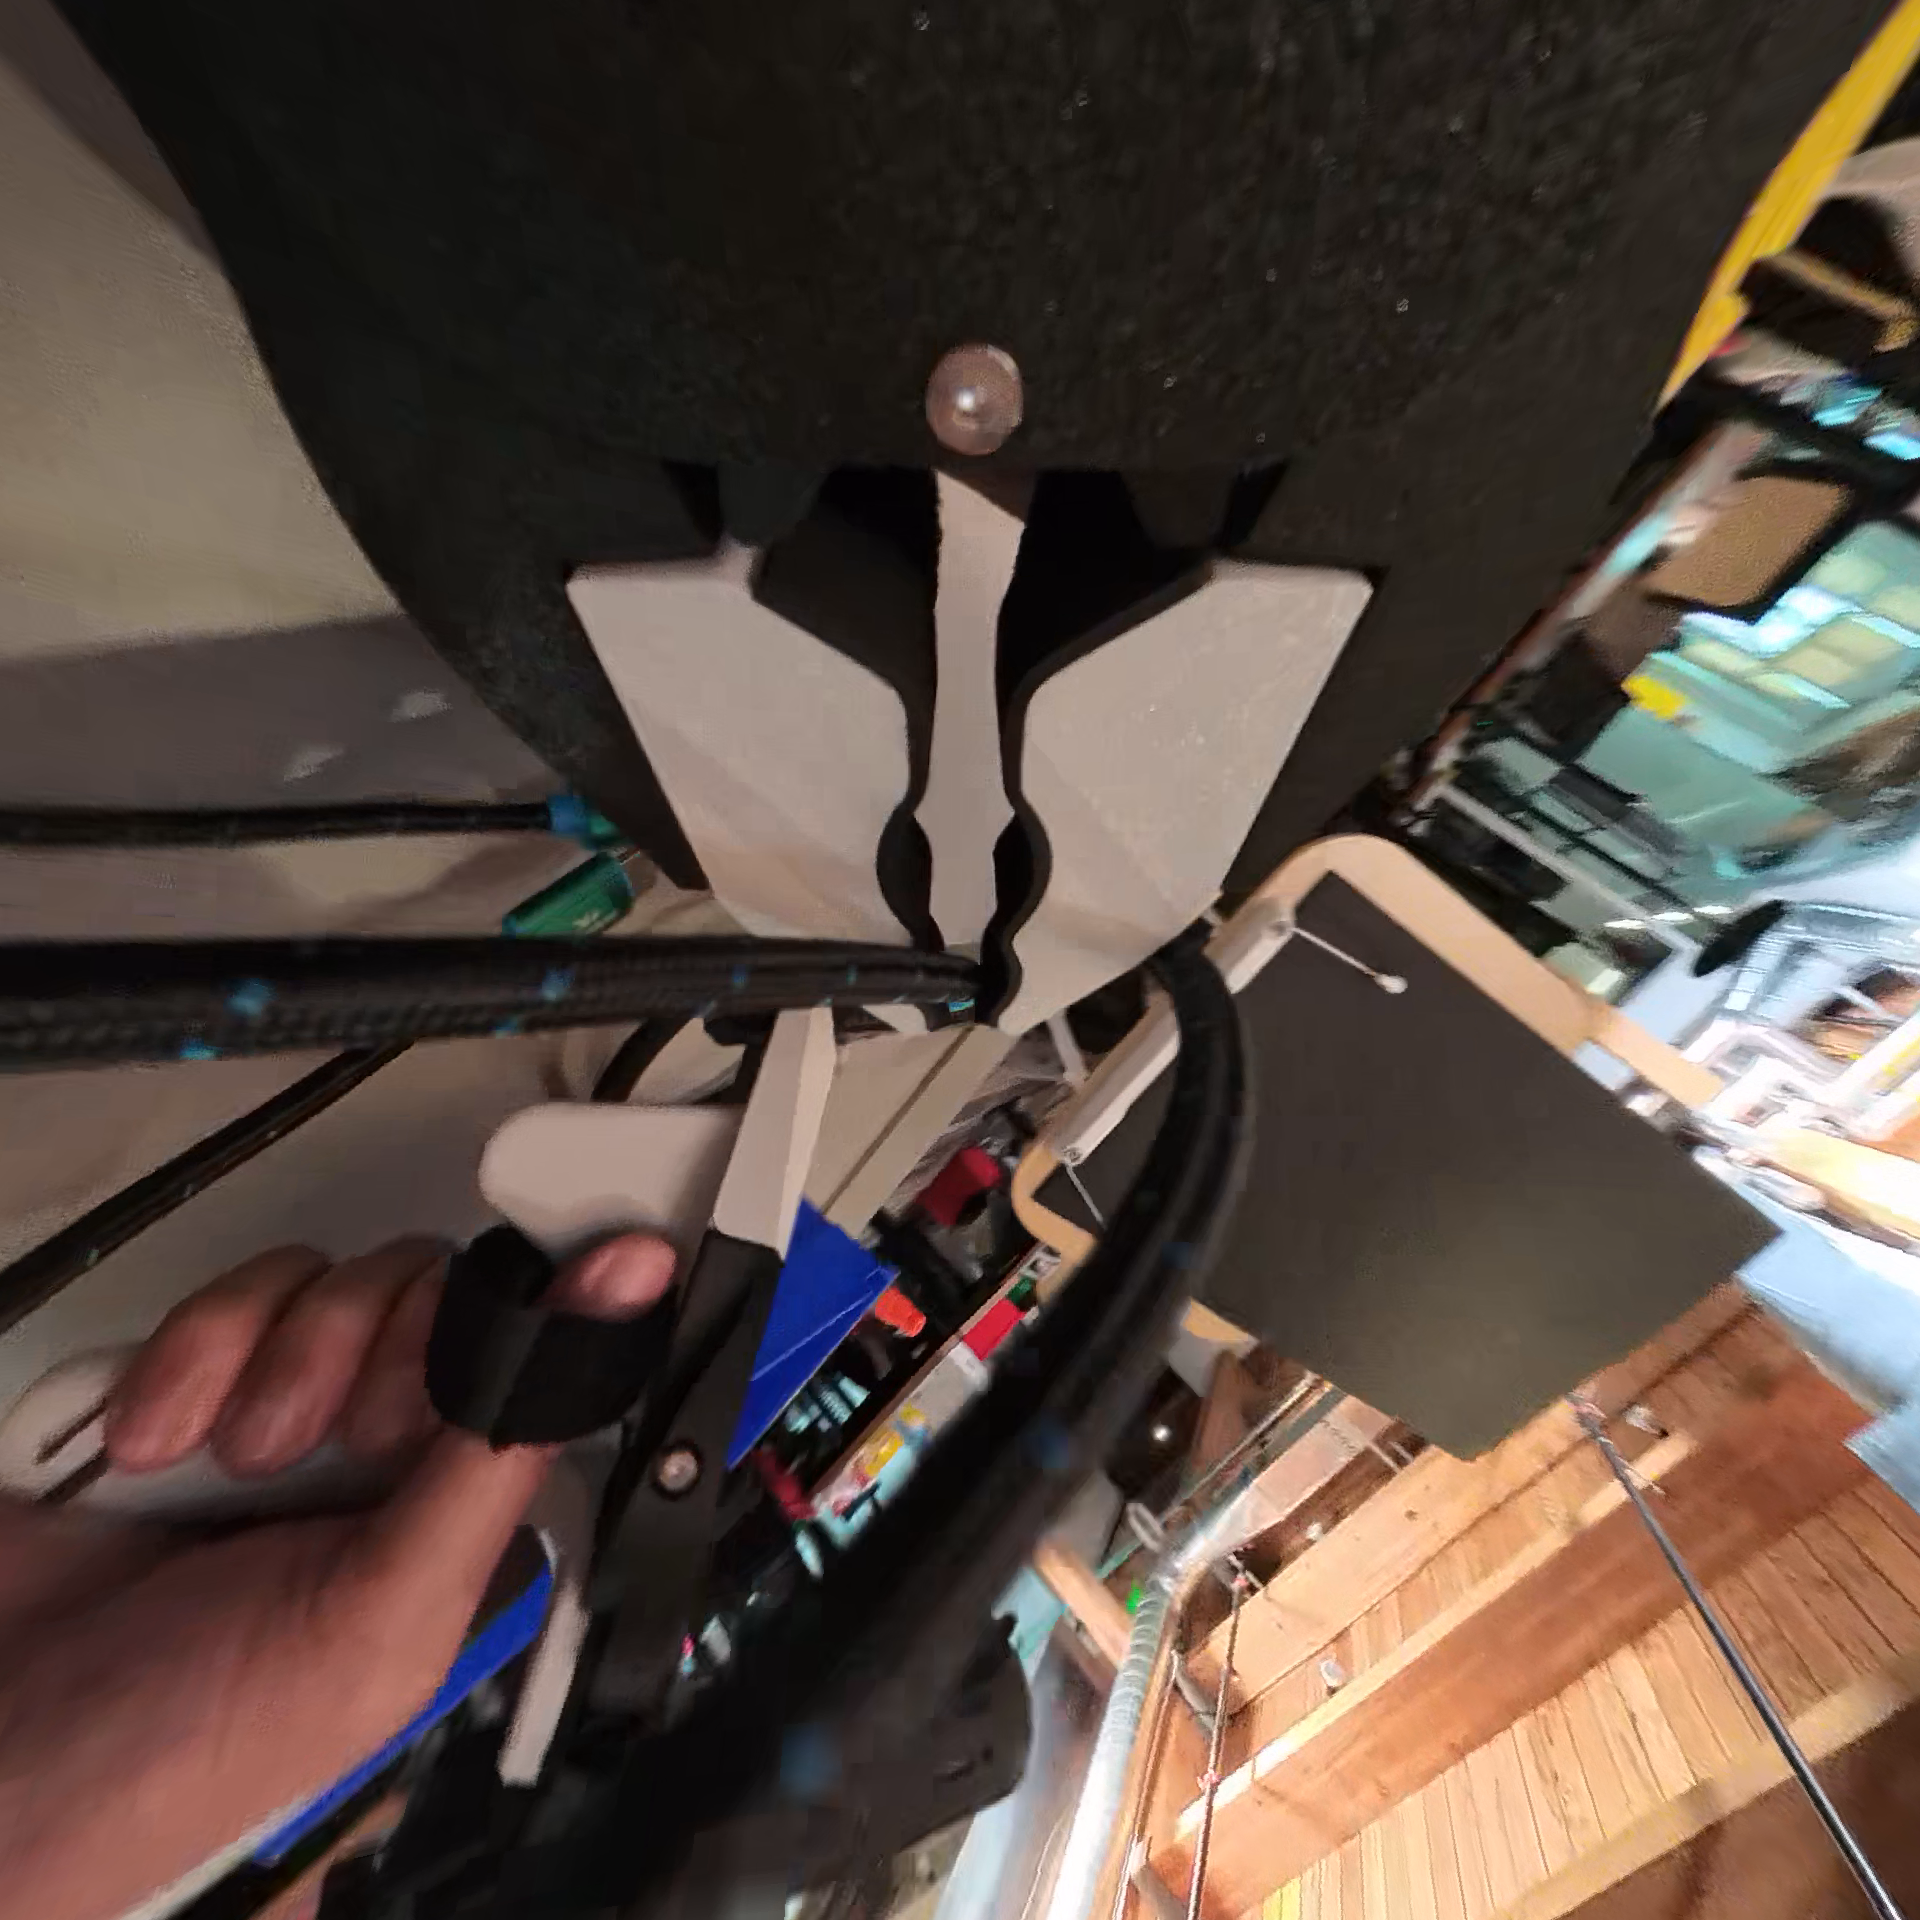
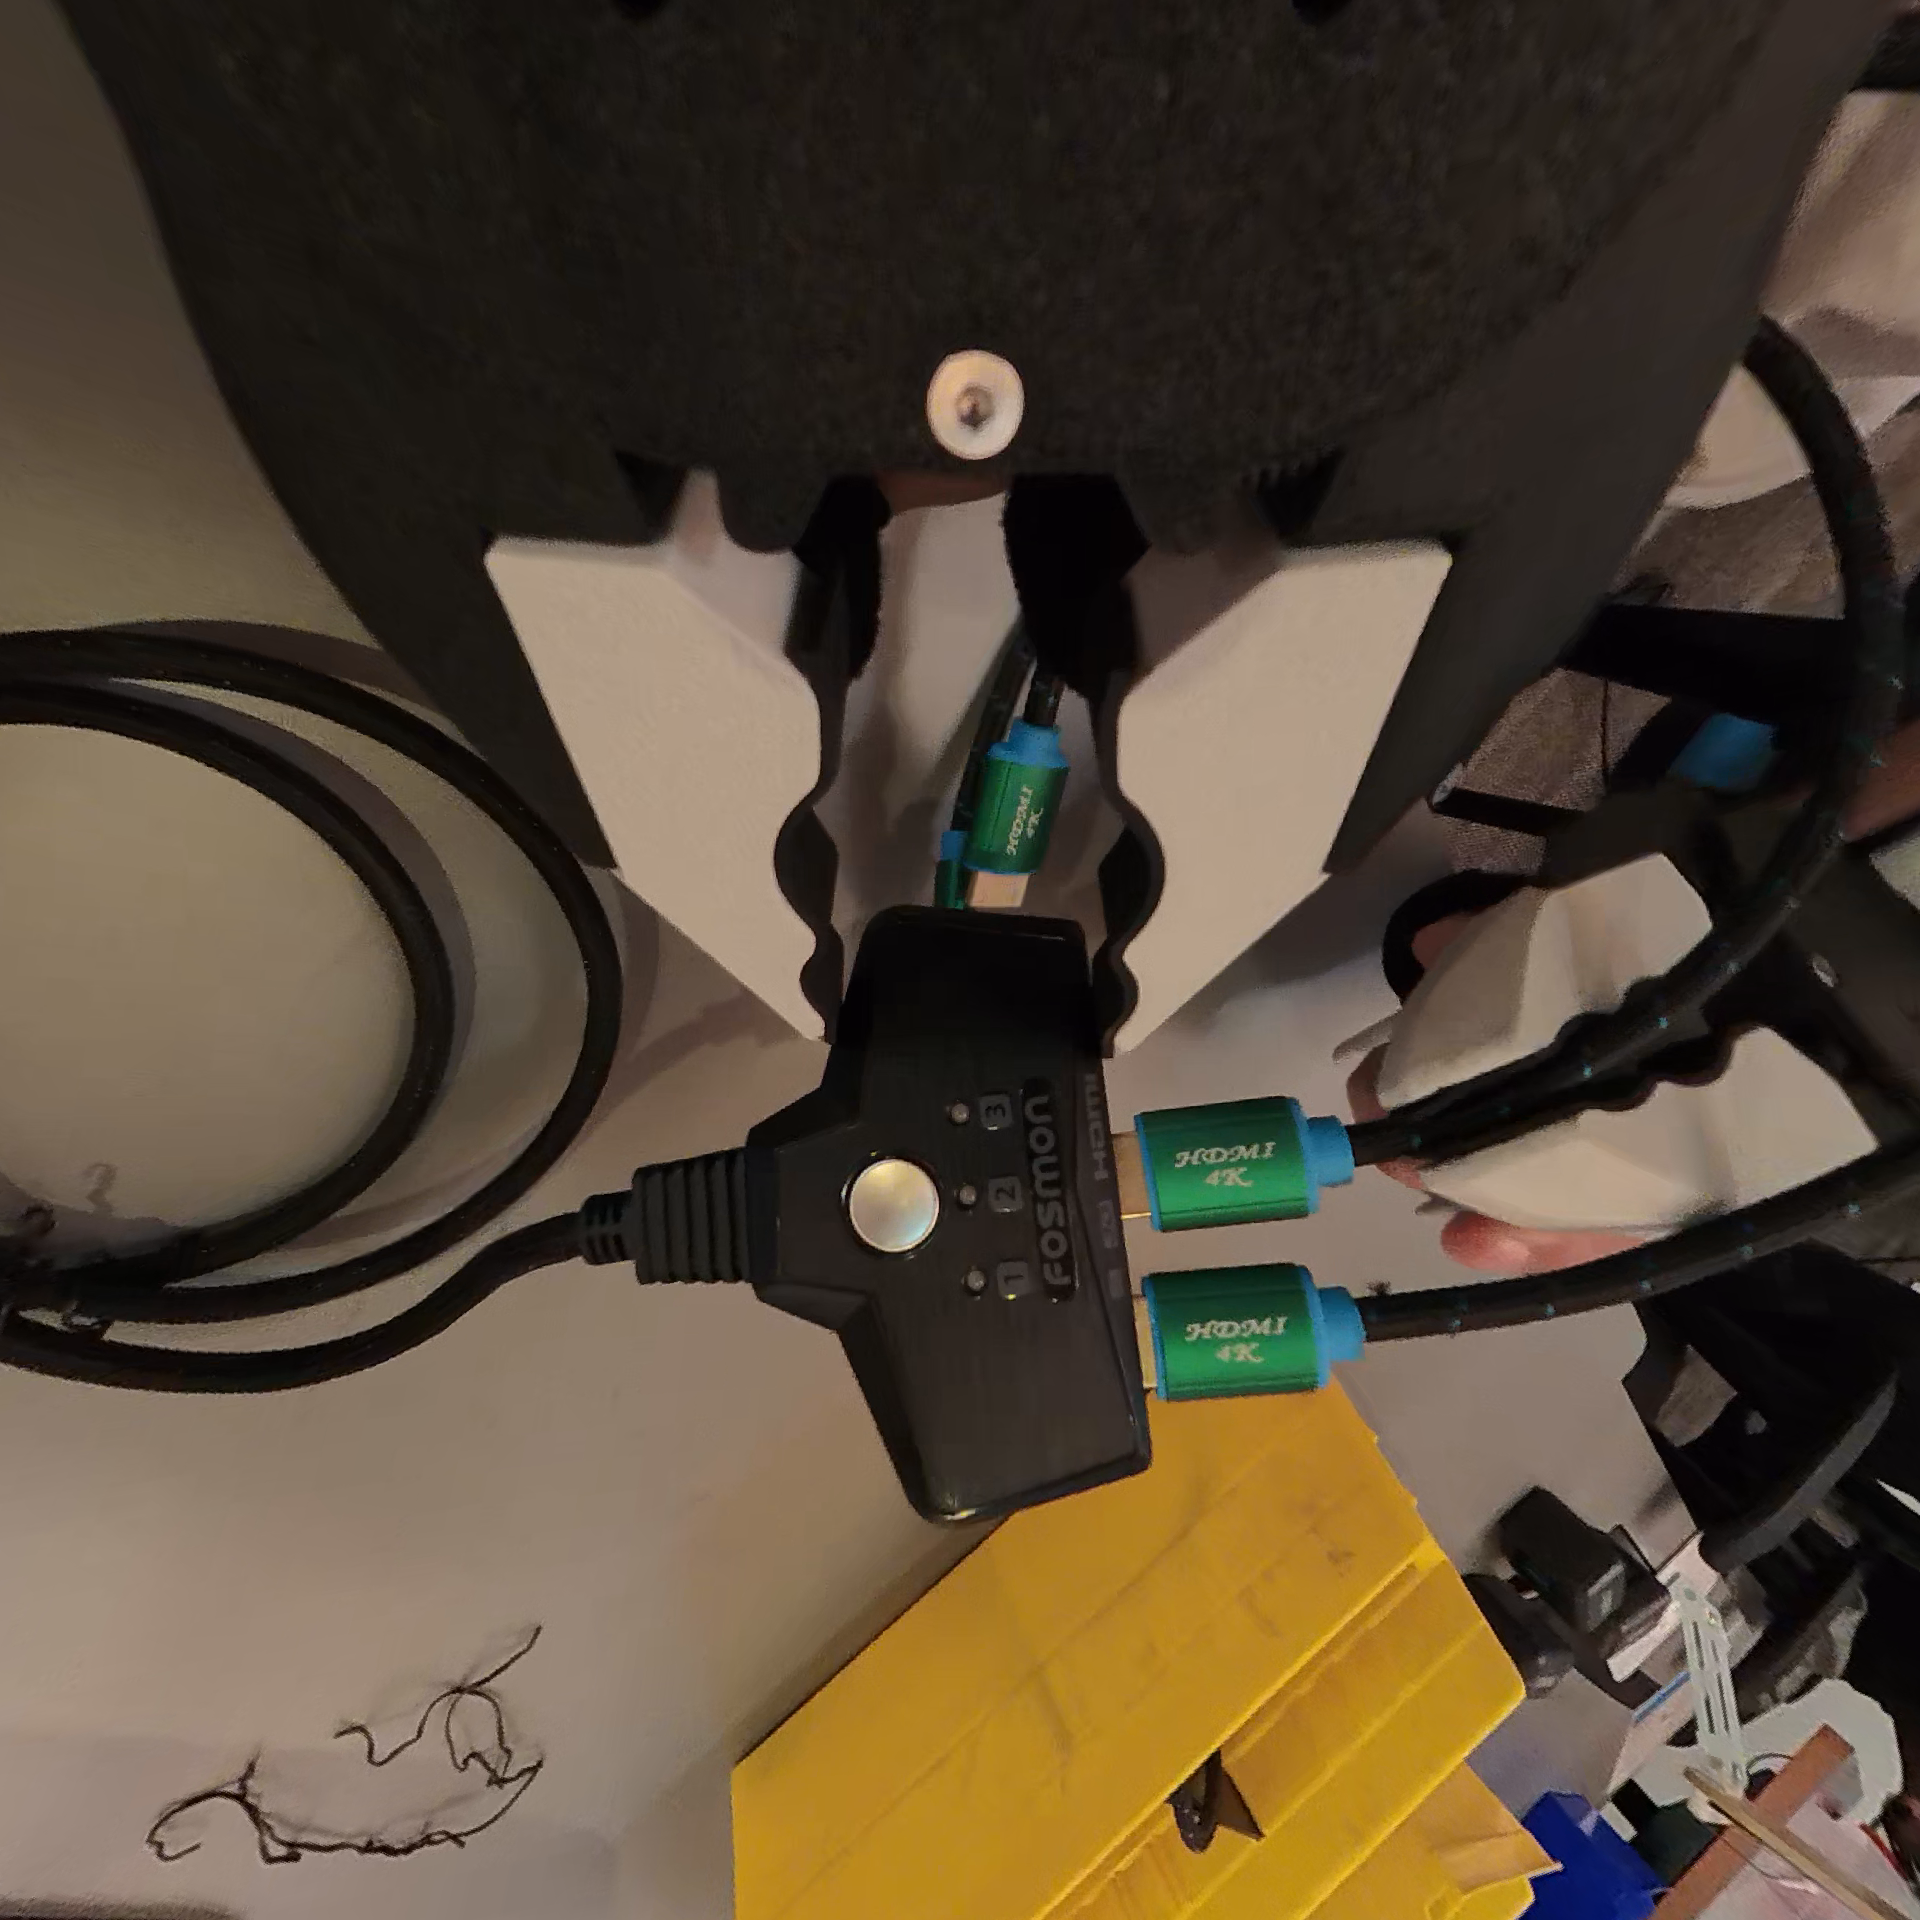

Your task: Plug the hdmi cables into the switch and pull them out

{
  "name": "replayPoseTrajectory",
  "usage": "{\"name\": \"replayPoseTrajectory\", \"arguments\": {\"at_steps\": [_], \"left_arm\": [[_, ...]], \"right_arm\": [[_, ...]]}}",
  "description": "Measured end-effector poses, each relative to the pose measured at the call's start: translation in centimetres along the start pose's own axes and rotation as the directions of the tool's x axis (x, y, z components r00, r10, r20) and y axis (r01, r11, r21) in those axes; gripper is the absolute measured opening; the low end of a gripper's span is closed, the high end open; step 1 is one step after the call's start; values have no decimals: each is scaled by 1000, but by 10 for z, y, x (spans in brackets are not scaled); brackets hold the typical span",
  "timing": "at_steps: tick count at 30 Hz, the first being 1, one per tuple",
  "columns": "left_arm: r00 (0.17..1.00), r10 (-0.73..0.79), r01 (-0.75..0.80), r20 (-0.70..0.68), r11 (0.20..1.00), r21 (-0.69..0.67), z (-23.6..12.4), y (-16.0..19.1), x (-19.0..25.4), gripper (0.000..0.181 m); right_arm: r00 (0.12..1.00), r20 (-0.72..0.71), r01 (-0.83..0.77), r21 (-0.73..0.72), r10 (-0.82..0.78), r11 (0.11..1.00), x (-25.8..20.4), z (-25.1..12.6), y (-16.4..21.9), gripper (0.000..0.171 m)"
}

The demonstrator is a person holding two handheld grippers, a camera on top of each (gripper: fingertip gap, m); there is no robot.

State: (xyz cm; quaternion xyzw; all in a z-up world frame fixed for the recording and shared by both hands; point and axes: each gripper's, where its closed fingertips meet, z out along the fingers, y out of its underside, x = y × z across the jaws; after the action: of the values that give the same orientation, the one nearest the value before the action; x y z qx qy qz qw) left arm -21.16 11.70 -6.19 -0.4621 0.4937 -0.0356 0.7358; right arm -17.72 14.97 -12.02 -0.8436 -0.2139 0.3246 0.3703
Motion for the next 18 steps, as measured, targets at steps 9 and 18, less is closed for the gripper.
{"name": "replayPoseTrajectory", "arguments": {"at_steps": [9,18], "left_arm": [[991,-132,132,-10,990,50,-1,-2,-7,7],[998,-56,56,-4,998,37,-5,-10,-4,6]], "right_arm": [[998,35,51,-4,-51,999,-8,4,4,48],[990,144,2,93,-16,996,-11,11,-6,54]]}}
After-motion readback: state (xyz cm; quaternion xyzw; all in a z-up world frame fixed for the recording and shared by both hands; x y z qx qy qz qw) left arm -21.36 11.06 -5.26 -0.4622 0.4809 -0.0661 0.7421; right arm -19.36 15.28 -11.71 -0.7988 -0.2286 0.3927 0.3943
